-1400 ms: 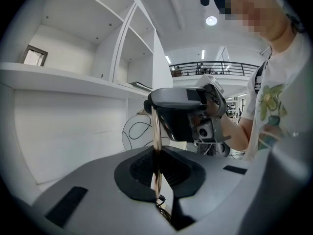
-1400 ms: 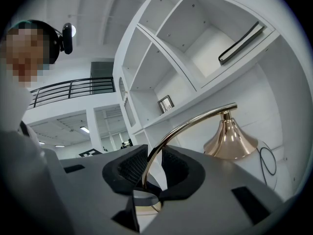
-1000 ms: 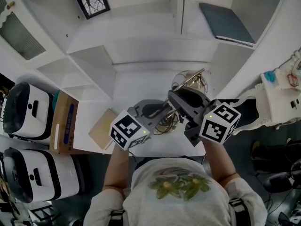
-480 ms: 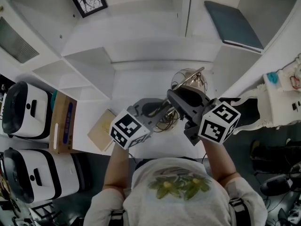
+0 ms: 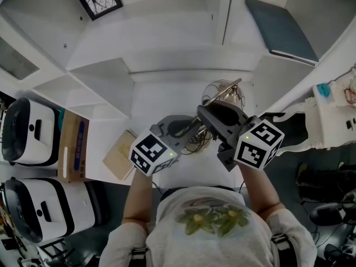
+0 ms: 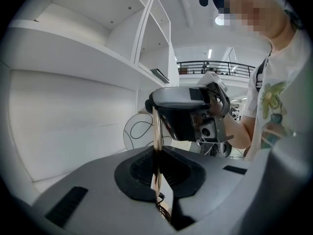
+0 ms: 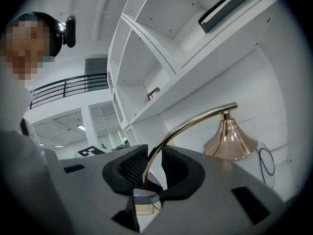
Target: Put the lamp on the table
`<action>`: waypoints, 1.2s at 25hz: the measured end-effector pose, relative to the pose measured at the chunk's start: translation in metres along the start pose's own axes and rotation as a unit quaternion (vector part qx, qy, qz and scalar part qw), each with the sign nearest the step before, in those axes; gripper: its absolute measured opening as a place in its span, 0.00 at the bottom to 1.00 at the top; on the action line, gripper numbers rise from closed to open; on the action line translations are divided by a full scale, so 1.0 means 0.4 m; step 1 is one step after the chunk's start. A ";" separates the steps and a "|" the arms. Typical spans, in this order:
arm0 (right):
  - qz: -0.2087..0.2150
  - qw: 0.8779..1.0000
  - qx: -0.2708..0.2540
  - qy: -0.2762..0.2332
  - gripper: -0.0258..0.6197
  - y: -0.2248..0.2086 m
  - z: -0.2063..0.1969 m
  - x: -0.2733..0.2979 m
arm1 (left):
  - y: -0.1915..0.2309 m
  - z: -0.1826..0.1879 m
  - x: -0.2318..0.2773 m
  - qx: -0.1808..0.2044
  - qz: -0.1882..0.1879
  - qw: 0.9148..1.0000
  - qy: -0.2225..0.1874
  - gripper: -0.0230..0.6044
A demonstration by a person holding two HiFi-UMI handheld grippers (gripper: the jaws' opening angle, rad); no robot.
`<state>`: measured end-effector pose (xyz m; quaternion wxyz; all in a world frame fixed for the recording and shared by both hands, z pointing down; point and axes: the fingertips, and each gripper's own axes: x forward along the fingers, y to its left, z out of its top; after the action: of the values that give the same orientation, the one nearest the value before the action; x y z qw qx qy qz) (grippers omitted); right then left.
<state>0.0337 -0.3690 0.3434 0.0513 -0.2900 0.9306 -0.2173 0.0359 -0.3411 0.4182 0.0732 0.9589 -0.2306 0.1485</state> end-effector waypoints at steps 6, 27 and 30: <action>-0.003 1.000 0.004 0.004 0.19 -0.016 -0.011 0.015 | 0.017 -0.012 0.007 -0.005 -0.002 1.000 -0.001 0.09; -0.020 0.999 -0.035 0.025 0.20 -0.018 -0.067 0.059 | 0.052 -0.047 -0.004 -0.029 -0.003 0.999 -0.045 0.09; -0.015 0.999 -0.037 0.024 0.20 -0.007 -0.073 0.063 | 0.049 -0.053 -0.013 -0.030 -0.005 0.999 -0.044 0.09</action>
<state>0.0078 -0.3741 0.3718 0.0147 -0.3002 0.9346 -0.1900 0.0171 -0.3519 0.4379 0.0925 0.9629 -0.2337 0.0988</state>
